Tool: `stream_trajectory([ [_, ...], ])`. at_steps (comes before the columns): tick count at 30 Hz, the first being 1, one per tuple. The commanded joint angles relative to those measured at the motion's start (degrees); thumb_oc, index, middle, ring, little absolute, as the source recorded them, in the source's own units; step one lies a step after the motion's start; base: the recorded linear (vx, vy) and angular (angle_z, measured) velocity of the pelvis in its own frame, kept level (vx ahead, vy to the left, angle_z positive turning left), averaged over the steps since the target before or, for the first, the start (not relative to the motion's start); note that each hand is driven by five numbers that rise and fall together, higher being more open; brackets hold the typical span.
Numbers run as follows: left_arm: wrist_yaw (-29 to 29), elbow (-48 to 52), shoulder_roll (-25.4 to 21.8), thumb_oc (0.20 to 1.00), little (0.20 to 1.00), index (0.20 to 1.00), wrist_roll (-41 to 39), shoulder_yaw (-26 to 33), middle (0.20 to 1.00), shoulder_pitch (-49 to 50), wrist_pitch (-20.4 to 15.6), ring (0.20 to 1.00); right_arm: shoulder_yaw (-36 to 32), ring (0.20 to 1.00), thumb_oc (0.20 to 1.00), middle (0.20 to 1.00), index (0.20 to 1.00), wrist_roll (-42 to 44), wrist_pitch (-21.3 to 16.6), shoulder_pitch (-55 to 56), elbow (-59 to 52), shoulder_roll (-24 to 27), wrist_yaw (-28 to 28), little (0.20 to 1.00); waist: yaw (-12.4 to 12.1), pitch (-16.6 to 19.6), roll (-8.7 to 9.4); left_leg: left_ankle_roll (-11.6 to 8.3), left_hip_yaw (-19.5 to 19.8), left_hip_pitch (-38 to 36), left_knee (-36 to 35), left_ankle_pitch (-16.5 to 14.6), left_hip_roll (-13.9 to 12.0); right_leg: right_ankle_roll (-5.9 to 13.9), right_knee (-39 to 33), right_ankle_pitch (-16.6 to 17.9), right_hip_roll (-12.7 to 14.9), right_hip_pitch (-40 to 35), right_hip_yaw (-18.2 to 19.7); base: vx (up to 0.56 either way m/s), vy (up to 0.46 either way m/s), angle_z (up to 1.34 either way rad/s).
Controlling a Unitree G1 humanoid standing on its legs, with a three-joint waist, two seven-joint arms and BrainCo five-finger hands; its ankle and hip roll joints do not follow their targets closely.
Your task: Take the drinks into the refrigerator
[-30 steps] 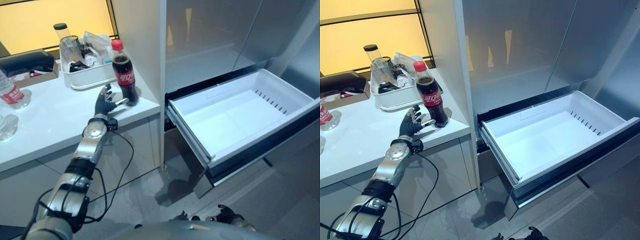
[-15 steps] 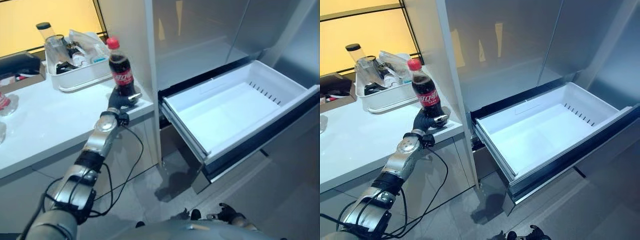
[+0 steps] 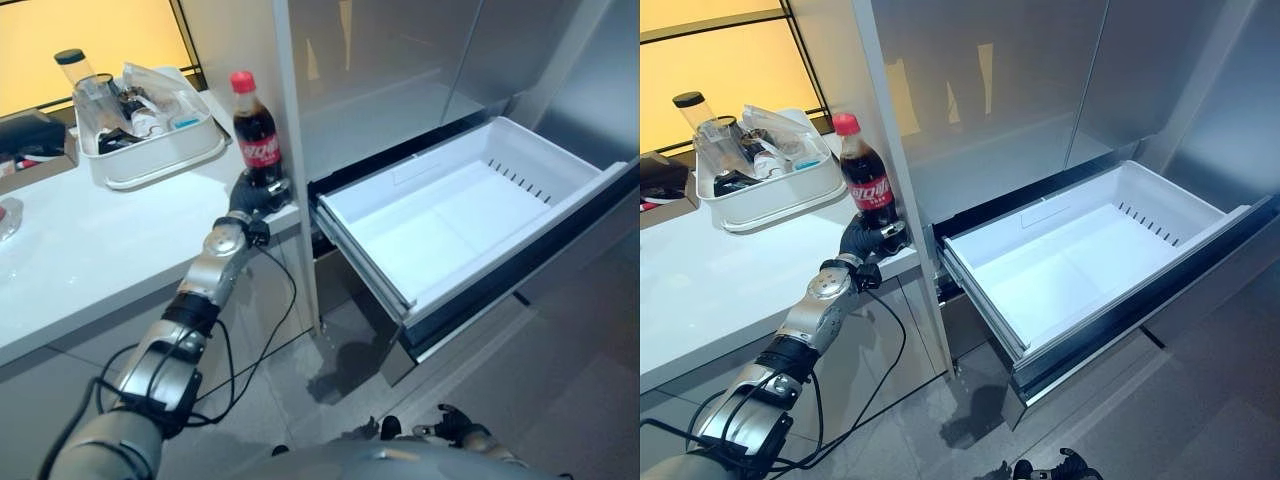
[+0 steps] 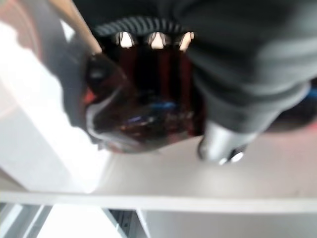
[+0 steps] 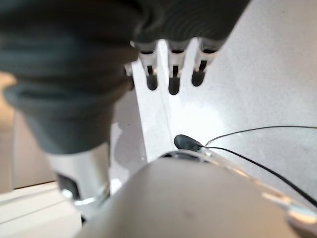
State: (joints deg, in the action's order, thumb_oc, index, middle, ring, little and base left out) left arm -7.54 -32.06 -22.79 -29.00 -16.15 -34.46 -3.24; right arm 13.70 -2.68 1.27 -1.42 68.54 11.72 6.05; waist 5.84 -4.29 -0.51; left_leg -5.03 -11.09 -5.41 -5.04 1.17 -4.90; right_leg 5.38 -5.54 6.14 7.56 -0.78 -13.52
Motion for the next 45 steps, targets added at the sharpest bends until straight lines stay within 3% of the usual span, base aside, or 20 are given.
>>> stream_trajectory([
  [1,0.8,-1.7,3.3,0.2,0.2,0.2,0.6,0.2,0.2,-6.0,-3.2,0.2,0.3,1.0,1.0,1.0,1.0,1.1,-0.9,-2.2,2.7,-1.9,1.0,1.0,2.1,-1.0,1.32,1.02,-0.5,0.9,0.0,-2.1,1.0,3.85,0.5,-2.7,1.8,-3.3,-0.4,-0.03,-0.003,-0.01],
  [8,2.4,9.7,4.6,0.2,0.2,0.2,0.2,2.7,0.2,5.2,-4.5,0.2,-5.5,1.0,1.0,1.0,1.0,6.2,-1.6,-2.3,2.5,-1.8,2.3,1.0,1.2,-1.1,1.8,1.15,0.1,1.4,0.0,-2.0,1.1,3.8,0.5,-2.6,2.0,-3.2,-0.7,-0.01,0.002,0.0],
  [11,5.0,18.2,5.3,0.2,0.2,0.2,-0.8,4.6,0.2,14.7,-4.7,0.2,-11.4,1.0,1.0,1.0,1.0,12.4,-2.6,-2.4,1.7,-1.6,3.3,1.0,0.3,-1.4,2.11,1.31,0.4,1.7,0.0,-2.1,1.2,3.79,0.5,-2.5,2.1,-2.9,-0.7,-0.02,0.005,-0.01],
  [18,8.1,28.0,5.4,0.2,0.2,0.2,1.3,7.1,0.2,27.1,-5.3,0.2,-22.3,1.0,1.0,1.0,1.0,26.2,-6.2,-3.1,-1.5,0.7,6.3,1.0,-0.8,-1.6,2.72,1.6,0.7,1.9,0.0,-2.5,1.4,3.87,0.5,-2.6,2.1,-2.8,-0.7,-0.01,0.007,-0.02],
  [19,8.7,29.5,5.2,0.2,0.2,0.2,1.7,7.5,0.2,28.7,-5.7,0.2,-24.1,1.0,1.0,1.0,1.0,28.7,-7.2,-3.6,-2.8,1.4,7.0,1.0,-0.9,-1.7,2.85,1.66,0.8,2.0,0.0,-2.5,1.4,3.85,0.5,-2.6,2.2,-2.7,-0.7,-0.02,0.004,-0.05],
  [20,9.4,31.1,3.9,0.2,0.2,0.2,1.3,10.3,0.2,30.7,-5.7,0.2,-30.1,1.0,1.0,1.0,1.0,32.8,-7.2,-1.8,-3.7,9.8,4.5,1.0,-0.7,-1.9,3.24,1.6,0.9,2.0,0.0,-2.6,1.4,3.92,0.5,-2.5,2.1,-2.7,-0.7,-0.04,0.009,-0.06],
  [21,9.6,31.9,4.5,0.2,0.2,0.2,0.9,9.6,0.2,31.0,-6.4,0.2,-27.8,1.0,1.0,1.0,1.0,31.5,-9.3,0.5,-7.7,5.8,6.7,1.0,-0.2,-2.2,3.22,1.65,0.7,2.1,0.0,-2.5,1.5,3.81,0.5,-2.2,2.0,-2.3,-0.3,-0.04,0.012,-0.06],
  [23,9.7,33.5,5.1,0.2,0.2,0.2,1.8,11.4,0.2,34.0,-6.8,0.2,-30.7,1.0,1.0,1.0,1.0,34.0,-12.0,2.9,-13.0,1.2,8.0,1.0,-0.1,-2.5,3.0,1.98,1.0,2.3,0.0,-2.8,1.7,3.83,0.5,-2.2,2.2,-2.3,-0.3,-0.03,0.043,0.0],
  [27,9.9,33.3,5.5,0.2,0.2,0.2,1.5,11.5,0.2,35.9,-7.5,0.2,-33.8,1.0,1.0,1.0,1.0,37.0,-14.6,0.7,-15.2,2.9,10.2,1.0,-0.3,-2.1,3.07,2.09,1.1,1.9,0.0,-3.2,1.8,3.9,0.6,-2.5,2.4,-2.8,-0.6,0.01,0.02,-0.05],
  [35,8.8,33.6,6.8,0.2,0.2,0.2,2.7,14.4,0.2,37.7,-8.5,0.2,-38.2,1.0,1.0,1.0,1.0,30.9,-21.3,1.8,-43.8,2.7,16.0,1.0,0.3,-1.5,3.09,2.36,0.9,0.9,0.0,-3.7,1.8,3.77,0.8,-2.8,2.5,-3.3,-0.3,0.0,0.0,0.0],
  [45,8.9,37.9,5.6,0.2,0.2,0.2,6.4,16.8,0.2,38.6,-9.9,0.2,-39.0,1.0,1.0,1.0,1.0,18.7,-22.8,0.4,-72.3,0.6,17.0,1.0,0.1,-1.3,3.35,2.61,1.1,0.6,0.0,-3.9,1.8,3.51,0.9,-3.2,2.4,-3.7,-0.2,0.0,0.0,0.0],
])
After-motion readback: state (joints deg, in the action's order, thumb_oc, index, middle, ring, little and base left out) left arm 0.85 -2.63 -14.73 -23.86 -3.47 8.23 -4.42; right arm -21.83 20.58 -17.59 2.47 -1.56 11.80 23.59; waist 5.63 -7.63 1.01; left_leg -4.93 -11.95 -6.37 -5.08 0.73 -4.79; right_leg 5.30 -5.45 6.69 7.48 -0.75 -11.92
